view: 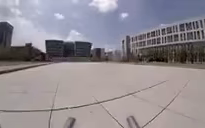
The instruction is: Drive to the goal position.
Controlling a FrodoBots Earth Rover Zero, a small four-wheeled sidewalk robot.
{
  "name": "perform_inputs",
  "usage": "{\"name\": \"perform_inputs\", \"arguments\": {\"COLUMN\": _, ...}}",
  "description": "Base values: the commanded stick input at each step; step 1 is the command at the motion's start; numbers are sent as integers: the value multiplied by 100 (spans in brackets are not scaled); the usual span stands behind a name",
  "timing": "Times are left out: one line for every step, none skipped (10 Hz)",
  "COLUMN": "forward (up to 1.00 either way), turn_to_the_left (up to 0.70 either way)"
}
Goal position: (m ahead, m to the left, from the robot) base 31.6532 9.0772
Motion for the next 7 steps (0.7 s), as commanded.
{"name": "perform_inputs", "arguments": {"forward": 0, "turn_to_the_left": 45}}
{"name": "perform_inputs", "arguments": {"forward": 0, "turn_to_the_left": 45}}
{"name": "perform_inputs", "arguments": {"forward": 0, "turn_to_the_left": 45}}
{"name": "perform_inputs", "arguments": {"forward": 100, "turn_to_the_left": 0}}
{"name": "perform_inputs", "arguments": {"forward": 100, "turn_to_the_left": 0}}
{"name": "perform_inputs", "arguments": {"forward": 100, "turn_to_the_left": 0}}
{"name": "perform_inputs", "arguments": {"forward": 100, "turn_to_the_left": 0}}
